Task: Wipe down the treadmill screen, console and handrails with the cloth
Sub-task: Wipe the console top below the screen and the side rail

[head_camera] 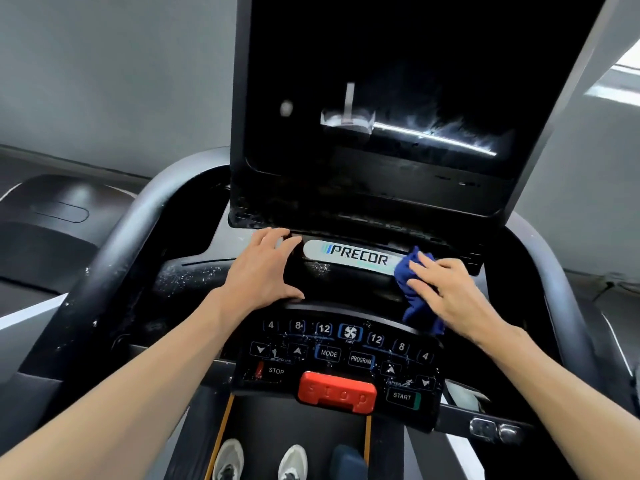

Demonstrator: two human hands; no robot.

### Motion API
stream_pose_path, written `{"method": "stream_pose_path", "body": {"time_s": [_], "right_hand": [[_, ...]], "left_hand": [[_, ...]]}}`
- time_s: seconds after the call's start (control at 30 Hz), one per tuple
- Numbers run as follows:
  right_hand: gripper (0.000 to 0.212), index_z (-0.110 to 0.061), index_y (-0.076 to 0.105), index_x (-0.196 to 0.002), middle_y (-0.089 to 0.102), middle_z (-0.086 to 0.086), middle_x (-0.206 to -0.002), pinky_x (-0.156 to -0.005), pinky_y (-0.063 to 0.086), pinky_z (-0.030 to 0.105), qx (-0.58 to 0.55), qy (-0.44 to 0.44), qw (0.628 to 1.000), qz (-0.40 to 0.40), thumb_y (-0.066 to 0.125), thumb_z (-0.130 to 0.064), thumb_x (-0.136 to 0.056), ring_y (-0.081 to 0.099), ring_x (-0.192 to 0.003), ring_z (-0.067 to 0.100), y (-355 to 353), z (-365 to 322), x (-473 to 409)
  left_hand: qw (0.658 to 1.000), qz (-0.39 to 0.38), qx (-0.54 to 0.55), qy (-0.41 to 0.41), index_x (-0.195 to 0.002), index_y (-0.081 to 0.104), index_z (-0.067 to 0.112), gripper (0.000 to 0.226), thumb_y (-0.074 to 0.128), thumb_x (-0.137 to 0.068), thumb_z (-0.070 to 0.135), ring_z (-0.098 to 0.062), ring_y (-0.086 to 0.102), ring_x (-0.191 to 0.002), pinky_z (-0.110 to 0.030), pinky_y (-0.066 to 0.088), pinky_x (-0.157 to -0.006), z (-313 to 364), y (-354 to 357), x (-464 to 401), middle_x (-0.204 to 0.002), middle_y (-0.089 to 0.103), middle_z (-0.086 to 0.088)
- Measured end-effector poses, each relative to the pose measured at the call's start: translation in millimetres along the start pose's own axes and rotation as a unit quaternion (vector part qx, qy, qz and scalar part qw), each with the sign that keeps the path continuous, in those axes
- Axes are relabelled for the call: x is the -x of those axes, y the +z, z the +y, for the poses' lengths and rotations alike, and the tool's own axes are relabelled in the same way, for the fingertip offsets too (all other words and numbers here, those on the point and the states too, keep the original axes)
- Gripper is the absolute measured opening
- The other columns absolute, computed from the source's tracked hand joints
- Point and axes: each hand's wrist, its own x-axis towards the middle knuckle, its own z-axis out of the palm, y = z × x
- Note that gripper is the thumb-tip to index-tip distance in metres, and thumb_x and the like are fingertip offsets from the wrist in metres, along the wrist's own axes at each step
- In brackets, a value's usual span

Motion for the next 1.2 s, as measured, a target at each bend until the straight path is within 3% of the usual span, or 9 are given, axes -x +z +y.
{"method": "stream_pose_path", "body": {"time_s": [0.13, 0.3, 0.4, 0.47, 0.57, 0.73, 0.9, 1.1, 1.2], "right_hand": [[0.015, -0.006, 0.072, -0.097, 0.071, 0.011, -0.111, -0.087, 0.035, 0.036, 0.039, -0.125, 0.990, 0.056, 0.062, -0.013, -0.089, 0.041, -0.090, 0.023, 13, -45, -43], [0.050, -0.019, 0.063, -0.121, 0.059, -0.001, -0.136, -0.102, 0.037, 0.035, 0.051, -0.154, 0.984, -0.067, 0.024, -0.041, -0.100, 0.050, -0.105, 0.025, 31, -91, -94], [0.044, -0.019, 0.065, -0.128, 0.053, -0.002, -0.146, -0.107, 0.034, 0.030, -0.018, -0.198, 0.976, -0.084, 0.042, -0.043, -0.100, 0.039, -0.117, 0.021, 17, -61, -66], [0.043, -0.020, 0.065, -0.131, 0.050, -0.004, -0.150, -0.108, 0.040, 0.036, -0.045, -0.208, 0.973, -0.093, 0.049, -0.044, -0.100, 0.040, -0.123, 0.022, 9, -42, -46], [0.041, -0.024, 0.063, -0.133, 0.050, -0.006, -0.149, -0.103, 0.046, 0.042, -0.024, -0.231, 0.969, -0.086, 0.049, -0.043, -0.100, 0.045, -0.123, 0.028, 15, -46, -52], [0.045, -0.023, 0.063, -0.134, 0.053, -0.003, -0.147, -0.107, 0.041, 0.035, -0.021, -0.256, 0.964, -0.069, 0.046, -0.045, -0.098, 0.042, -0.122, 0.028, 45, -95, -91], [0.039, -0.030, 0.060, -0.134, 0.040, -0.009, -0.156, -0.104, 0.045, 0.039, 0.027, -0.308, 0.945, -0.103, 0.041, -0.044, -0.103, 0.043, -0.127, 0.025, 24, -58, -70], [0.047, -0.045, 0.044, -0.144, 0.029, -0.012, -0.162, -0.105, 0.041, 0.037, 0.112, -0.378, 0.912, -0.111, 0.016, -0.047, -0.107, 0.034, -0.143, 0.021, 26, -85, -85], [0.041, -0.047, 0.040, -0.147, 0.024, -0.013, -0.163, -0.108, 0.032, 0.034, 0.094, -0.385, 0.909, -0.129, 0.033, -0.044, -0.106, 0.025, -0.148, 0.017, 44, -116, -109]], "left_hand": [[1.000, 0.013, -0.010, -0.004, -0.152, 0.036, 0.028, 0.113, 0.089, -0.058, 0.062, -0.021, 0.022, -0.147, -0.043, 0.048, -0.103, 1, -4, -1, -0.157, 0.031, 0.007], [1.000, 0.023, -0.010, 0.006, -0.152, 0.036, 0.031, 0.108, 0.086, -0.062, 0.063, -0.017, 0.023, -0.145, -0.044, 0.052, -0.100, -4, -2, 1, -0.156, 0.032, 0.009], [1.000, 0.011, -0.002, 0.020, -0.155, 0.032, 0.031, 0.111, 0.086, -0.063, 0.062, -0.016, 0.020, -0.147, -0.043, 0.050, -0.104, -12, -1, 1, -0.159, 0.028, 0.010], [1.000, 0.001, 0.005, 0.022, -0.157, 0.030, 0.030, 0.112, 0.086, -0.065, 0.061, -0.016, 0.018, -0.149, -0.042, 0.048, -0.107, -17, -1, 1, -0.161, 0.026, 0.010], [1.000, 0.003, 0.007, 0.018, -0.156, 0.030, 0.031, 0.111, 0.086, -0.065, 0.061, -0.015, 0.019, -0.149, -0.044, 0.050, -0.105, -20, 1, 0, -0.160, 0.026, 0.013], [0.999, 0.010, 0.020, 0.025, -0.156, 0.033, 0.029, 0.100, 0.084, -0.072, 0.048, -0.014, 0.021, -0.148, -0.045, 0.050, -0.104, -25, 3, 1, -0.160, 0.028, 0.012], [0.999, -0.011, 0.037, 0.021, -0.157, 0.030, 0.025, 0.109, 0.087, -0.068, 0.053, -0.015, 0.018, -0.151, -0.043, 0.043, -0.112, -41, 1, 2, -0.163, 0.025, 0.007], [0.999, 0.019, 0.033, 0.009, -0.154, 0.036, 0.032, 0.104, 0.088, -0.067, 0.053, -0.015, 0.023, -0.147, -0.040, 0.047, -0.107, -47, 4, 2, -0.159, 0.030, 0.010], [0.999, 0.012, 0.025, 0.025, -0.154, 0.037, 0.029, 0.094, 0.084, -0.073, 0.037, -0.016, 0.026, -0.146, -0.037, 0.044, -0.109, -49, 3, 1, -0.158, 0.032, 0.007]]}}
